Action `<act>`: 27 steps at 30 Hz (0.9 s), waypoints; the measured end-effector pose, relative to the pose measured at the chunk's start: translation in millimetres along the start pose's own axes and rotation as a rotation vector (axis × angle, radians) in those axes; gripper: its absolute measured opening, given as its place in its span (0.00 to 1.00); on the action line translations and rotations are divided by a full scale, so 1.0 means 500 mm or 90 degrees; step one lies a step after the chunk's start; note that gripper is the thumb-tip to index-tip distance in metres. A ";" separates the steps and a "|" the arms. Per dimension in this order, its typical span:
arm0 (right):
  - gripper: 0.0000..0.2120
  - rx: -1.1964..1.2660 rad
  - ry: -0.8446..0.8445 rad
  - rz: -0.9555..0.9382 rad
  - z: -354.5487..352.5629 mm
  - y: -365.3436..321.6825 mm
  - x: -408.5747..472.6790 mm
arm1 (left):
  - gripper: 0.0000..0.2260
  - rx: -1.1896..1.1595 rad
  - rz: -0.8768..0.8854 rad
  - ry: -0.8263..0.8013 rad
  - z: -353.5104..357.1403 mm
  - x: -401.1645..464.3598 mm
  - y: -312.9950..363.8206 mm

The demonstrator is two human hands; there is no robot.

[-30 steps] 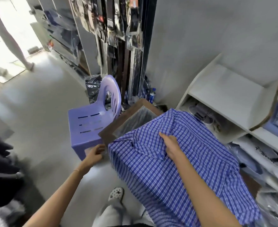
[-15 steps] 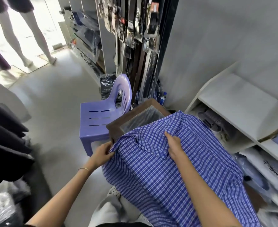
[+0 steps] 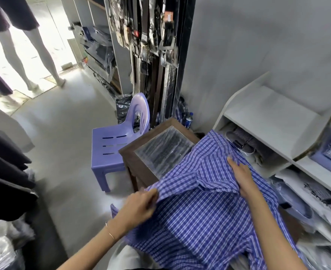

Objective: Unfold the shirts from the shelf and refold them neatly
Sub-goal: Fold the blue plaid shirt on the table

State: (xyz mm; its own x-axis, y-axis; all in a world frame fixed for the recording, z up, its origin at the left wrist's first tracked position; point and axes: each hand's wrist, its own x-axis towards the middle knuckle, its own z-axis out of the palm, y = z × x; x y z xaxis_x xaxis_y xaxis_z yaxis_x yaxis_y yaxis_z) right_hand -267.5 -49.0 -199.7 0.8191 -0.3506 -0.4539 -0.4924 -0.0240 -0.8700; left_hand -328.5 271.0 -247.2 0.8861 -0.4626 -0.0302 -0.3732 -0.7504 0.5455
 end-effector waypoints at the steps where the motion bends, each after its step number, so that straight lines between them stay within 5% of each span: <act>1: 0.17 -0.038 0.017 0.011 -0.021 0.031 0.002 | 0.11 0.014 0.008 -0.050 0.019 -0.002 0.008; 4: 0.22 -0.077 0.049 0.035 -0.065 0.101 0.016 | 0.07 0.061 0.039 -0.219 0.058 0.002 0.039; 6: 0.21 -0.099 0.047 0.052 -0.083 0.132 0.025 | 0.19 0.090 0.049 -0.254 0.068 0.011 0.048; 9: 0.25 -0.164 0.041 0.064 -0.100 0.156 0.049 | 0.27 0.085 0.021 -0.194 0.071 0.045 0.031; 15: 0.12 -0.180 0.077 0.021 -0.084 0.081 0.081 | 0.10 -0.042 -0.122 0.000 0.030 0.162 -0.024; 20: 0.03 -0.146 0.116 -0.001 -0.052 0.025 0.172 | 0.05 -0.232 -0.212 -0.035 0.032 0.241 -0.032; 27: 0.04 -0.118 0.090 -0.009 0.007 -0.060 0.248 | 0.07 -0.380 -0.230 -0.166 0.036 0.305 -0.039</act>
State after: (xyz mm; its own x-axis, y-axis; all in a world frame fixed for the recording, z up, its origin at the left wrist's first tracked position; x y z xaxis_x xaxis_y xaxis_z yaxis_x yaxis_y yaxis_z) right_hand -150.1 -88.6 -230.5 0.7834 -0.4767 -0.3989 -0.5375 -0.1971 -0.8199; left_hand -191.0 206.4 -277.4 0.8041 -0.3879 -0.4506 0.2071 -0.5277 0.8238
